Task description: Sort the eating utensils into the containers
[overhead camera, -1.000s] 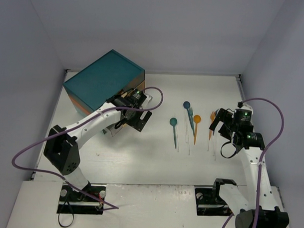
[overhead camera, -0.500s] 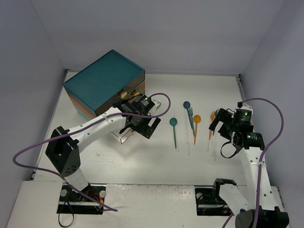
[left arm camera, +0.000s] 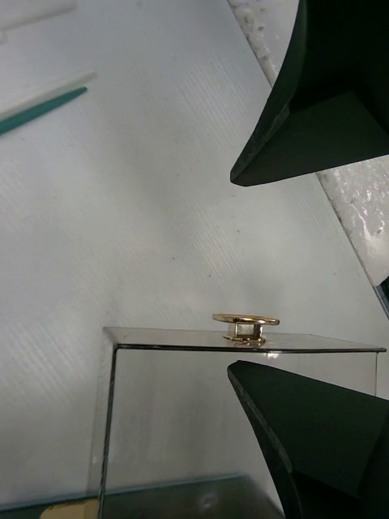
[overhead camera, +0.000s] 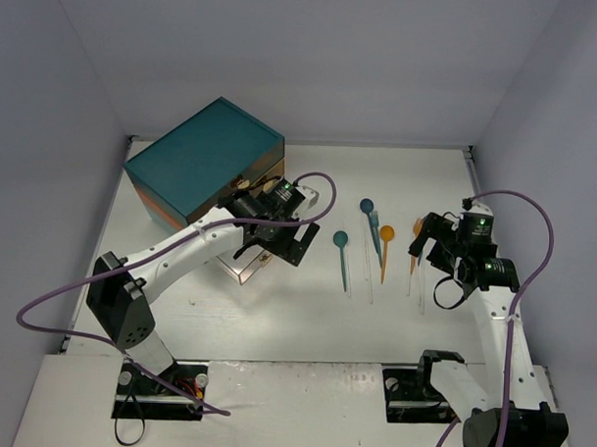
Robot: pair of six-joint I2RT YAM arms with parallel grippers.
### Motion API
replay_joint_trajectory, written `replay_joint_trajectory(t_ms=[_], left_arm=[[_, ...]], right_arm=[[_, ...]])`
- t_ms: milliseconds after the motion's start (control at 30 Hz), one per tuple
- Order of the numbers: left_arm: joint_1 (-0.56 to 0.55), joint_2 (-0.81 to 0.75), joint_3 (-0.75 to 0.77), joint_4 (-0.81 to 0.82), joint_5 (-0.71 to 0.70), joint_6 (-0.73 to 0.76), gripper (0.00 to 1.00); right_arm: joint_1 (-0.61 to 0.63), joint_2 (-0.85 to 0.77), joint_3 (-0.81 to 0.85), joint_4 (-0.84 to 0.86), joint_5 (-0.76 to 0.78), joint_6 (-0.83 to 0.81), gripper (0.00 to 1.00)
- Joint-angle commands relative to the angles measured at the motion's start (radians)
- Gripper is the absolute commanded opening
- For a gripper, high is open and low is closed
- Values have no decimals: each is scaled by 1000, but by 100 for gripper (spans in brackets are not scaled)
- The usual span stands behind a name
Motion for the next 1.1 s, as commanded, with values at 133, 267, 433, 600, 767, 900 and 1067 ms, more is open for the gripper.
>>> replay_joint_trajectory(t_ms=[133,267,433,600,767,900,1067], left_arm=[[40,-141,191,-35,-120,-34,88],[129,-206,222,-40,-138,-58,88],[246,-288,227,-69,-179,-31,88],[377,-380,218,-118,-187,24,88],[482,-451,177,-140,-180,60,88],[510,-513,141,-140,-214,72,88],[510,-571,112,-136,-261,76,88]], right_arm=[[209,106,124,37,74,-21,89],[389,180,161,49,189,21,83],[483,261,155,70,290,89,75],[482,324,119,100,389,158,60],[429,433,132,145,346,137,53],[360,508,144,195,309,119,49],[303,606,163,258,239,102,44]])
